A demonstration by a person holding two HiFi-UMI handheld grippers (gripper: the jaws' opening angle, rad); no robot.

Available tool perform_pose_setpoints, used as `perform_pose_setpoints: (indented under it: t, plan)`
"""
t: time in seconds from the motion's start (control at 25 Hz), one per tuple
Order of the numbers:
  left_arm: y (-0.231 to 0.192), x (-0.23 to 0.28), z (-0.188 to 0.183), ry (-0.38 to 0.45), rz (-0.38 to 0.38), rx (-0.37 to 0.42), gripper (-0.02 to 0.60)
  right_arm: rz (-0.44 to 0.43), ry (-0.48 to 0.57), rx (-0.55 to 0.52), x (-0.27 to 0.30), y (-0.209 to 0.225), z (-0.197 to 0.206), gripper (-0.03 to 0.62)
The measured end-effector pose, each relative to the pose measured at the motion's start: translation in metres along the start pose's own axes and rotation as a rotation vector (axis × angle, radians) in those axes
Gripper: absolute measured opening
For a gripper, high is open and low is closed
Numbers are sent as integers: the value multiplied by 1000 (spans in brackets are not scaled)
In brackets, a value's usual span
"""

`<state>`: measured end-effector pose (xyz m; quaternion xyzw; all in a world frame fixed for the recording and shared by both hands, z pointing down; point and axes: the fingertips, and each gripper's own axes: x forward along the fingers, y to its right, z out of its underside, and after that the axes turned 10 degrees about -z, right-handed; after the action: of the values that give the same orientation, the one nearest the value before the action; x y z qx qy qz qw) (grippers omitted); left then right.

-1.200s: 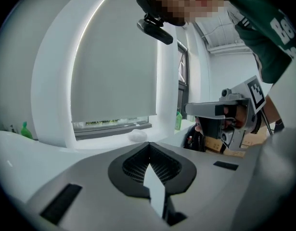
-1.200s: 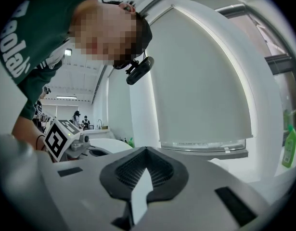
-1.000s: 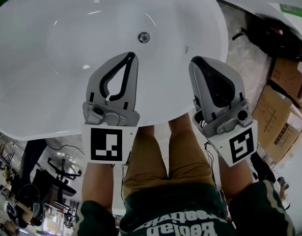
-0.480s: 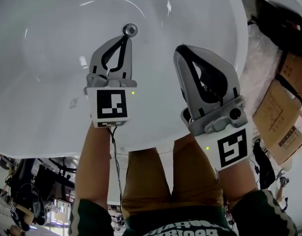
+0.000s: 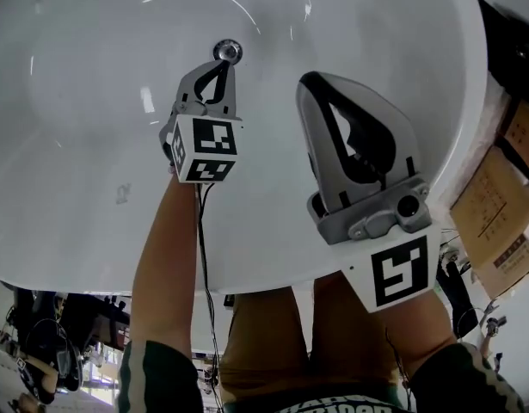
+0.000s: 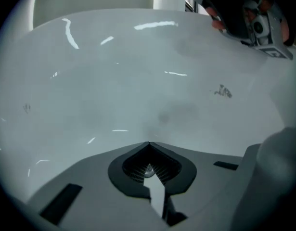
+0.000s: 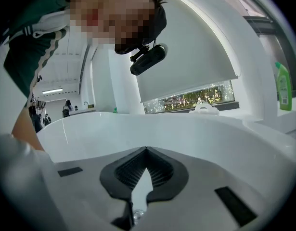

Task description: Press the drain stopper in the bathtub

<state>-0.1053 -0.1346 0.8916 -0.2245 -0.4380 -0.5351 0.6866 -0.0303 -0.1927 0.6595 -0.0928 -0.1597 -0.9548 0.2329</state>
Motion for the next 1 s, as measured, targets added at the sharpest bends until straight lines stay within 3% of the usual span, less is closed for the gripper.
perform_pose_setpoints:
  t: [0.28, 0.56, 1.0]
  plan:
    - [-2, 50, 36, -99, 15, -20, 6, 2, -45, -12, 9, 0, 10, 12]
    - [8, 88, 51, -172, 39, 74, 6, -30, -66, 21, 12, 0, 14, 11]
    - [13, 113, 91, -271, 30, 122, 6, -28, -92, 9, 15, -2, 20, 11]
